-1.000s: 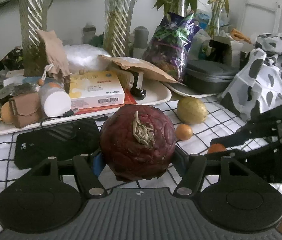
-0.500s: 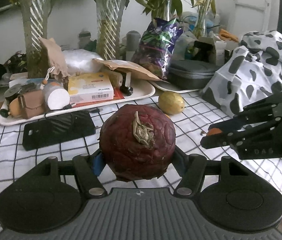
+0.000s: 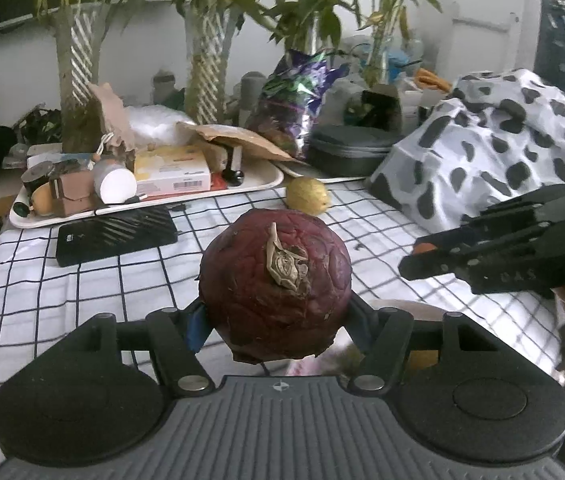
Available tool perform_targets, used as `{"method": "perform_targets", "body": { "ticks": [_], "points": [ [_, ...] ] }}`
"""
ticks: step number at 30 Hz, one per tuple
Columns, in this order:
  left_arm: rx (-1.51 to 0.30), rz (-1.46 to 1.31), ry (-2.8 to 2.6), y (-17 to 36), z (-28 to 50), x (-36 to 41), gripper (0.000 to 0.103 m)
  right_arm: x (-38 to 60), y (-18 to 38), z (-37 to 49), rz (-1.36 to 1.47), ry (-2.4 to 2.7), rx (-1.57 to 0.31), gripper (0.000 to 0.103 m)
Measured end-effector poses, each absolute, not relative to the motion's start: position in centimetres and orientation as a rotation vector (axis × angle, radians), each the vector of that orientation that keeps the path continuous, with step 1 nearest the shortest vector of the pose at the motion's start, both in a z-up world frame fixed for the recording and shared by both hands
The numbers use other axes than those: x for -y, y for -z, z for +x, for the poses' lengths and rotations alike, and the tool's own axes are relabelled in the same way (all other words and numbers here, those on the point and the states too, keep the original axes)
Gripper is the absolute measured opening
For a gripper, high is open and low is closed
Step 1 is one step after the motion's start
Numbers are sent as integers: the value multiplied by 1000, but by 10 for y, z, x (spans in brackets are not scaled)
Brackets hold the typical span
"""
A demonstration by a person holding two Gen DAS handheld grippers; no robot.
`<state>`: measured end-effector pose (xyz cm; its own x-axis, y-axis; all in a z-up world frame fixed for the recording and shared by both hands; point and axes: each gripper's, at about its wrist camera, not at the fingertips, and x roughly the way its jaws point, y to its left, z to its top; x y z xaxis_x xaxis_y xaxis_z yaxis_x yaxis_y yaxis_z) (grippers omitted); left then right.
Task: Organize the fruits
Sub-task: 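Lower the dark red fruit and small orange onto the plate and open both grippers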
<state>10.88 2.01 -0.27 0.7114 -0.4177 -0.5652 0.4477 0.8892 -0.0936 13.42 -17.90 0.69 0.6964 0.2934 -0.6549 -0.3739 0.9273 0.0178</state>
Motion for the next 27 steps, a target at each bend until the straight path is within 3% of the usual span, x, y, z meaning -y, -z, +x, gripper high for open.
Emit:
{"method": "perform_targets", "body": {
  "ticks": [27],
  "points": [
    [-667, 138, 636, -1, -4, 19, 64, 199, -20, 37, -42, -328, -672, 28]
  ]
}}
